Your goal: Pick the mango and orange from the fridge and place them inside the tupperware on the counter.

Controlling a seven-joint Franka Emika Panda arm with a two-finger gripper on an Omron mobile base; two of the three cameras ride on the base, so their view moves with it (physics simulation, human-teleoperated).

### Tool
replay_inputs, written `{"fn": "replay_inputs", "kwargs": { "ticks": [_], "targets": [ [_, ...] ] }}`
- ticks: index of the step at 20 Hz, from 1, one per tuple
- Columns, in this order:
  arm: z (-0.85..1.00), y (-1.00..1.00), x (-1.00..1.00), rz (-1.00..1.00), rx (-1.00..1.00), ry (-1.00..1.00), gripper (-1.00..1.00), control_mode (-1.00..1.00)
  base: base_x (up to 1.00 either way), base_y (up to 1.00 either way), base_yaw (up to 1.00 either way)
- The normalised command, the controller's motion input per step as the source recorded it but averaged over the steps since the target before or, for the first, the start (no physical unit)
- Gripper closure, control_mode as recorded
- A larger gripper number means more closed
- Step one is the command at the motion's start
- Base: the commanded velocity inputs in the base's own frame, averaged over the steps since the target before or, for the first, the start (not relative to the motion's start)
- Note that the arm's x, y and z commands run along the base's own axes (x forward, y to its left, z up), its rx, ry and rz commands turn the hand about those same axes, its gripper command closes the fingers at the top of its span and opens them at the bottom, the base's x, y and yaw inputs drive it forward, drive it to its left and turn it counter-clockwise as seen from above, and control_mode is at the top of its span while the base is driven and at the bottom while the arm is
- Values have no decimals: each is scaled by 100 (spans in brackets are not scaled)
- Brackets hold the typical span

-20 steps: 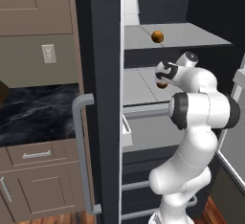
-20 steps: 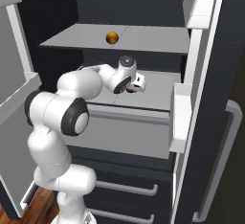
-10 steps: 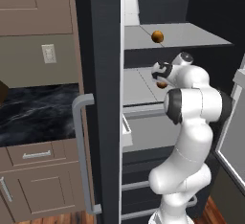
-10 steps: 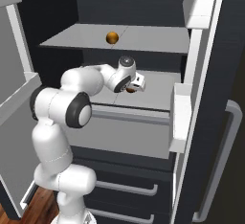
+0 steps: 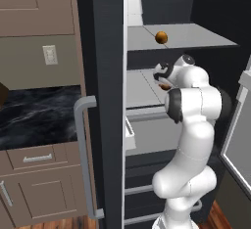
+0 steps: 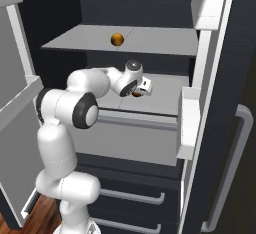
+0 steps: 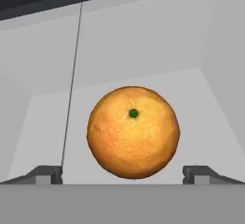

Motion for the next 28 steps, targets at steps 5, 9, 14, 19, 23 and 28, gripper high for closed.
{"fn": "replay_inputs", "kwargs": {
  "ticks": [5, 9, 14, 19, 23, 28],
  "targets": [
    [-4, -2, 26, 0, 7, 0, -100, -100, 0, 0, 0],
    [-7, -3, 21, 0, 7, 0, -100, -100, 0, 0, 0],
    [-17, -2, 2, 0, 3, 0, -100, -100, 0, 0, 0],
    [-32, 0, 0, 0, 0, 0, -100, -100, 0, 0, 0],
    [-33, 0, 0, 0, 0, 0, -100, -100, 0, 0, 0],
    [-26, 0, 0, 0, 0, 0, 100, -100, 0, 0, 0]
  ]
}}
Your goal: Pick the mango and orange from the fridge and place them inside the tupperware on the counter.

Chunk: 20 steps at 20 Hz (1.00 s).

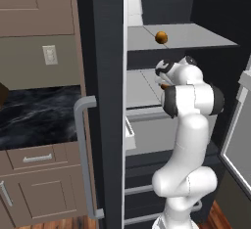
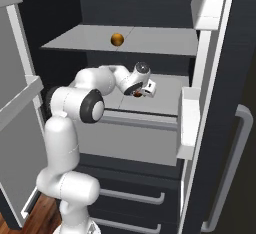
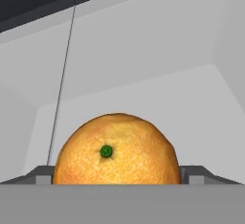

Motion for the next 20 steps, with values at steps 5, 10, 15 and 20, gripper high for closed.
{"fn": "replay_inputs", "kwargs": {
  "ticks": [5, 10, 15, 20],
  "targets": [
    [-23, 0, 0, 0, 0, 0, 100, -100, 0, 0, 0],
    [-10, 0, -26, 0, 0, -7, 100, -100, 0, 0, 0],
    [14, 1, -73, 0, 0, -31, 100, -100, 0, 0, 0],
    [68, 0, -67, 0, 0, -9, 100, -100, 0, 0, 0]
  ]
}}
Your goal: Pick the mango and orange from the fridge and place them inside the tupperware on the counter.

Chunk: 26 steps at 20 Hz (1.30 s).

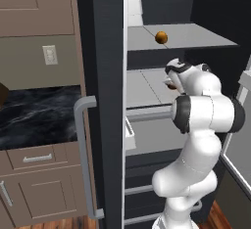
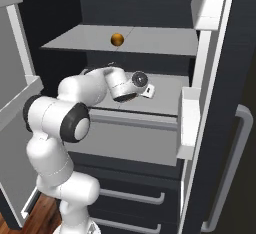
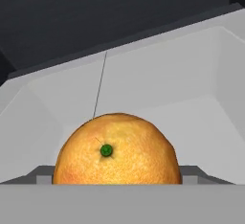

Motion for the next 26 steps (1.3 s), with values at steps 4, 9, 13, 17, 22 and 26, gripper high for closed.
{"fn": "replay_inputs", "kwargs": {
  "ticks": [4, 9, 13, 17, 22, 26],
  "targets": [
    [100, 0, -40, 0, -1, 11, 100, -100, 0, 0, 0],
    [100, 0, -44, 0, -5, 34, 100, -100, 0, 0, 0],
    [74, 0, -66, 0, -1, 23, 100, -100, 0, 0, 0],
    [35, 4, -98, 0, 0, 0, 100, -100, 0, 0, 0],
    [36, 7, -100, 0, 0, 0, 100, -100, 0, 0, 0],
    [43, 14, -91, 0, 0, 3, 100, -100, 0, 0, 0]
  ]
}}
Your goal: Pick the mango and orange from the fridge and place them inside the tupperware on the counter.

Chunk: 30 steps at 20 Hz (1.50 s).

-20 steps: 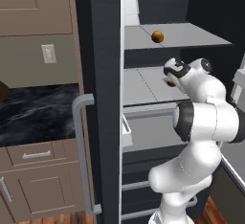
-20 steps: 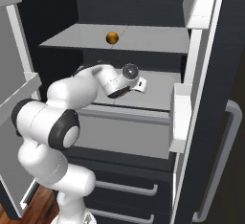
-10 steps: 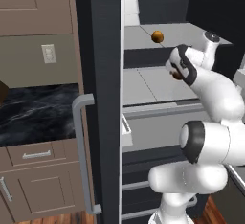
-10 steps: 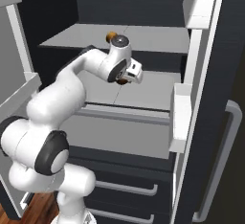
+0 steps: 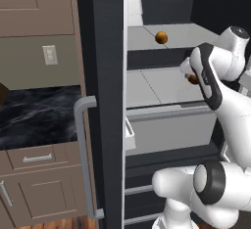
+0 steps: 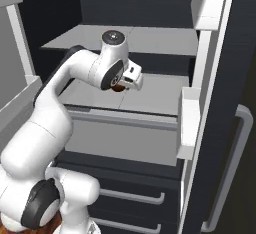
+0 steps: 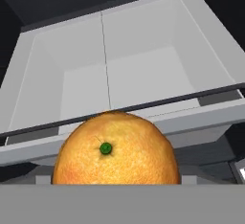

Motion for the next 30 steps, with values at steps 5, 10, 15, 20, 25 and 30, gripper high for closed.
{"fn": "replay_inputs", "kwargs": {
  "ticks": [5, 10, 15, 20, 25, 30],
  "targets": [
    [43, 26, -75, 0, -1, 20, 100, -100, 0, 0, 0],
    [14, 24, -75, 0, -18, 11, 100, -100, 0, 0, 0],
    [-14, 3, -76, 0, -19, -8, 100, -100, 0, 0, 0],
    [-17, 0, -50, 0, 0, -4, 100, -100, 0, 0, 0],
    [-21, 0, -48, 0, 0, 0, 100, -100, 0, 0, 0],
    [-6, 0, -41, 0, 0, -8, 100, 100, -33, 2, 0]
  ]
}}
